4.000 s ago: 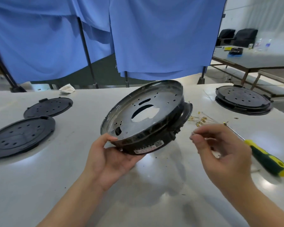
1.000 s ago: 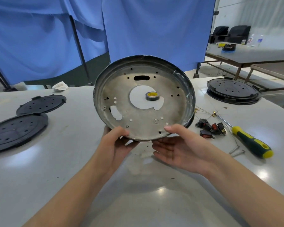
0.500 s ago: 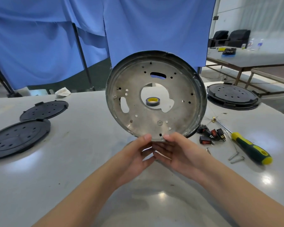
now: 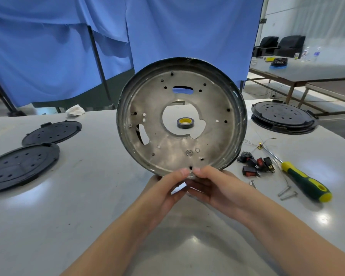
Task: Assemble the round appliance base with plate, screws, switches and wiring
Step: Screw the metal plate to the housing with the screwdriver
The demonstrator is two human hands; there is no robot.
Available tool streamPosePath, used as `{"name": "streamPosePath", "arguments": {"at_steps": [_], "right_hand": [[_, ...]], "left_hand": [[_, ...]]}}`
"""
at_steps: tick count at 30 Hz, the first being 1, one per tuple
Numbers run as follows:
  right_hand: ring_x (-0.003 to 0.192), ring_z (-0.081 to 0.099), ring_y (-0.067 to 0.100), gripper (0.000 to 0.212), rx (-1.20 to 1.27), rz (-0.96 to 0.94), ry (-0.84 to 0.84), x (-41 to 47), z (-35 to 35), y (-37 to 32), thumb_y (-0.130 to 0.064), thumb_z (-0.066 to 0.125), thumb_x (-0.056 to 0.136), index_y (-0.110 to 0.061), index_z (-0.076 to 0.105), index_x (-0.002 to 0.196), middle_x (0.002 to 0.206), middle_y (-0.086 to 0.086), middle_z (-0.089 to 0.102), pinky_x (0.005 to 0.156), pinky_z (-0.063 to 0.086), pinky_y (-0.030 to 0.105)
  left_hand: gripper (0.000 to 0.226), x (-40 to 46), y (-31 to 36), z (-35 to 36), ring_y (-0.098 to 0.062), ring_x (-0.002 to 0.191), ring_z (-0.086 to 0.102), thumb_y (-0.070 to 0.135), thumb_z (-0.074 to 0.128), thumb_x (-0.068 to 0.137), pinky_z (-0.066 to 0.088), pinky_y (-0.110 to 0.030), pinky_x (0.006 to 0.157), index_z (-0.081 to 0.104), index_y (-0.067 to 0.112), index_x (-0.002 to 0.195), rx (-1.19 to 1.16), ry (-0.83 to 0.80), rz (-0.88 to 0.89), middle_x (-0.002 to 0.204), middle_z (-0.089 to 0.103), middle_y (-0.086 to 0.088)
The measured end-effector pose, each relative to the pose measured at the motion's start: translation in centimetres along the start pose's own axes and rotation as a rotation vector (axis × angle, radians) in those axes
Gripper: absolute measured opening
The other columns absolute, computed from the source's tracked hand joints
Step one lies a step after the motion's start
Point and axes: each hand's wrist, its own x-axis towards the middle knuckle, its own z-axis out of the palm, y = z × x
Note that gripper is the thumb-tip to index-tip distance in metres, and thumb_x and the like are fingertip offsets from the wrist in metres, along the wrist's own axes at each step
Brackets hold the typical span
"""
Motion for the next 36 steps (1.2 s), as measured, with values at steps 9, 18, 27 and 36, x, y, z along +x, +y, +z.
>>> {"name": "streamPosePath", "arguments": {"at_steps": [9,18,27,36], "right_hand": [[0.079,0.067,0.014,0.025,0.003,0.033,0.033,-0.1,-0.3,-0.4,-0.024,0.079,0.047,-0.011,0.074,0.068,0.077,0.005,0.067,0.084,0.055,0.029],[0.082,0.065,0.017,0.020,0.000,0.008,0.015,0.3,-0.2,-0.2,-0.021,0.079,0.056,-0.009,0.074,0.072,0.079,0.008,0.068,0.084,0.055,0.028],[0.090,0.066,0.019,0.033,-0.182,-0.005,-0.046,0.2,-0.3,-1.0,-0.039,0.082,0.066,-0.012,0.077,0.083,0.095,0.011,0.069,0.084,0.056,0.030],[0.085,0.070,0.010,0.018,-0.763,0.199,-0.147,-1.8,-3.9,-6.3,-0.024,0.082,0.072,-0.017,0.076,0.088,0.089,-0.001,0.074,0.076,0.054,0.019]], "left_hand": [[0.060,0.2,-0.1,0.1,-0.022,0.125,0.056,0.031,0.069,0.077,0.048,-0.040,0.104,0.058,0.000,0.128,0.027,-0.037,-0.014,0.131,0.062,-0.015],[0.031,0.3,-0.1,-0.6,-0.015,0.112,0.064,0.016,0.068,0.076,0.049,-0.034,0.101,0.074,0.008,0.105,-0.200,-0.169,-0.135,0.117,0.070,-0.008],[0.065,0.4,0.3,-0.3,-0.029,0.135,0.046,0.017,0.066,0.077,0.039,-0.042,0.111,0.049,-0.008,0.135,-0.229,-0.156,-0.138,0.141,0.052,-0.022],[0.090,-0.1,0.9,-0.4,-0.033,0.116,0.063,0.013,0.084,0.049,0.054,-0.043,0.093,0.051,-0.012,0.129,-0.311,0.071,-0.224,0.127,0.062,-0.026]]}}
